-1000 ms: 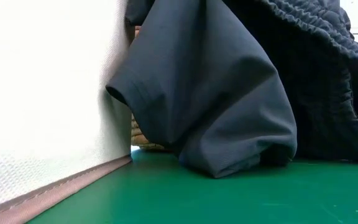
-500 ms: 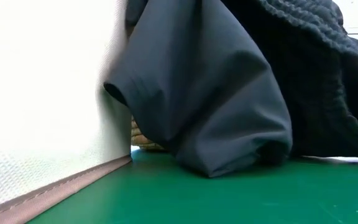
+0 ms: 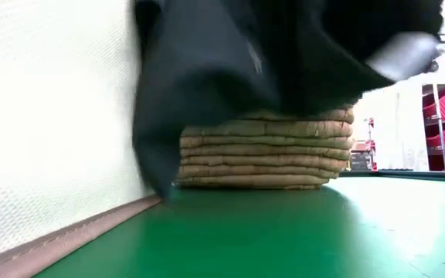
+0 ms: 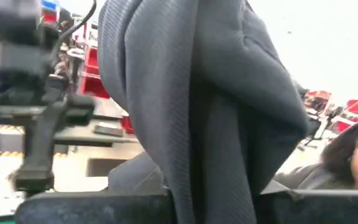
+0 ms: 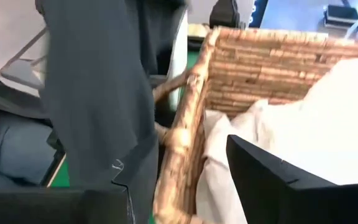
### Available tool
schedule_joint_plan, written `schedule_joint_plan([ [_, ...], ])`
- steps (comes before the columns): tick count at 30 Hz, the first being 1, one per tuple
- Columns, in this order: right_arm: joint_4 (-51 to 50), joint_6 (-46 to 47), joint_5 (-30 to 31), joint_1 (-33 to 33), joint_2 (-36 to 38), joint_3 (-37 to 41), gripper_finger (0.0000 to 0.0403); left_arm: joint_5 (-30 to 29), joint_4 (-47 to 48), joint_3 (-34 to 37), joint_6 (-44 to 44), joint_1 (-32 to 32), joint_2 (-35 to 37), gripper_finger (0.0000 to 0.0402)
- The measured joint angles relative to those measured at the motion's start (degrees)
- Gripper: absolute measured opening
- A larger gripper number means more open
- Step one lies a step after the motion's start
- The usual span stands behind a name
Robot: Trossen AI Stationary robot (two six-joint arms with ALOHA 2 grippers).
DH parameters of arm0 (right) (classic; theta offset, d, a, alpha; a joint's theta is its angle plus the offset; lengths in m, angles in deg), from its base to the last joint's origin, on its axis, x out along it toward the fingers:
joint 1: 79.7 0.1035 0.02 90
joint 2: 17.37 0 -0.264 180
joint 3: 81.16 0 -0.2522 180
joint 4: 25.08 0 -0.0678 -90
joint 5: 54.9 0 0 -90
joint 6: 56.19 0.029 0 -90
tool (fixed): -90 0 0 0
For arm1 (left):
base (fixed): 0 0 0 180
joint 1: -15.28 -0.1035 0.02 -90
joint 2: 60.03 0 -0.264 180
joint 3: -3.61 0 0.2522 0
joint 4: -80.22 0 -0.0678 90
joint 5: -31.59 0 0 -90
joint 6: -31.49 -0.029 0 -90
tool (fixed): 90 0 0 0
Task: Sort clothes
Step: Put the black pants into the gray laundry bin
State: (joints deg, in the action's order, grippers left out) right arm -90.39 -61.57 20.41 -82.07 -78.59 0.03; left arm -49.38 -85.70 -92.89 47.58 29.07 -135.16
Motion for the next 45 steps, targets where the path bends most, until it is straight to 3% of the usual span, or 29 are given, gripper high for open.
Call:
schedule_joint_plan([
  [3, 0.02, 1.5, 0.02, 0.0, 2.17, 3.29, 0.0173, -7.64, 10.88, -10.31, 1.58, 3.87, -0.43, 0.0025],
  [9, 5.71, 2.65, 0.11, -0.01, 6.2, 10.76, 0.0158, -34.78, 33.03, -33.01, 1.11, 14.67, -3.99, 0.0025],
  [15, 8.74, 4.42, 0.09, -0.02, 8.24, 13.94, 0.0144, -45.57, 41.02, -52.27, 0.97, 23.41, -10.69, 0.0025],
  [19, 10.44, 4.82, 0.04, -0.02, 8.38, 14.04, 0.0136, -54.08, 35.33, -48.8, 2.5, 27.37, -9.21, 0.0025],
  [24, 12.37, 3.88, -0.05, -0.02, 8.25, 14.07, 0.0128, -57.96, 40.35, -49.97, 6.58, 30.39, -7.63, 0.0025],
  [34, 12.97, 3.2, -0.11, -0.02, 8.18, 14.09, 0.0128, -56.47, 71.21, -51.6, 32.42, 37.34, -6.94, 0.0025],
  [42, 13.12, 3.44, -0.26, -0.02, 6.88, 14.58, 0.0136, -42.52, 90.3, -51.36, 48.35, 39.02, -8.59, 0.003],
  [45, 13.11, 3.42, -0.26, -0.02, 5.77, 14.84, 0.0134, -38.92, 88.24, -49.86, 48.89, 38.96, -9.35, 0.0026],
])
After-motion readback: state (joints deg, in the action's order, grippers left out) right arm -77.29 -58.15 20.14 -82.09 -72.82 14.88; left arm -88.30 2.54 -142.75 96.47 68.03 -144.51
